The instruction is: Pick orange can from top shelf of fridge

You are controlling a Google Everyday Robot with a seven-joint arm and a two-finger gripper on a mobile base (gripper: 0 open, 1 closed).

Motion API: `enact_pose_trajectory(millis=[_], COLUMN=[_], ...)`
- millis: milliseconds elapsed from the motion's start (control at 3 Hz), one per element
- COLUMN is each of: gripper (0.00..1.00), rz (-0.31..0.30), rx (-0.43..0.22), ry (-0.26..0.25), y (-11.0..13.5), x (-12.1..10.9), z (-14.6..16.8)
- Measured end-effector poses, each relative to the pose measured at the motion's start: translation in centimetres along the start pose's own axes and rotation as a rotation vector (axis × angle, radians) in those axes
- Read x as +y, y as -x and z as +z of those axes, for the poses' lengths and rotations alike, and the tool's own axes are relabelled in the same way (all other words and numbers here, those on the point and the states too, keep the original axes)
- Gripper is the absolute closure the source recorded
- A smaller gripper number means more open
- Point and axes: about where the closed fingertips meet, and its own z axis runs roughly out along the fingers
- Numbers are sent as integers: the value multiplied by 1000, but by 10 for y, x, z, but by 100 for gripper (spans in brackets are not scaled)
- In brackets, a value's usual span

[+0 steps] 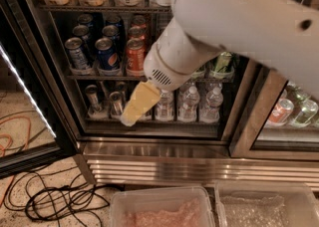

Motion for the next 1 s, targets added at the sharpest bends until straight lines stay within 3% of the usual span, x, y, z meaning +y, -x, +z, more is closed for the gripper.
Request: enact_pose_trajectory(millis=[333, 667, 1000], gripper=[0, 0, 0], rz=[120, 120, 170], rx=[-92, -92, -118], ry=[-11, -11, -44], y=[24, 24, 36], x=[14, 14, 11], z=[25, 25, 29])
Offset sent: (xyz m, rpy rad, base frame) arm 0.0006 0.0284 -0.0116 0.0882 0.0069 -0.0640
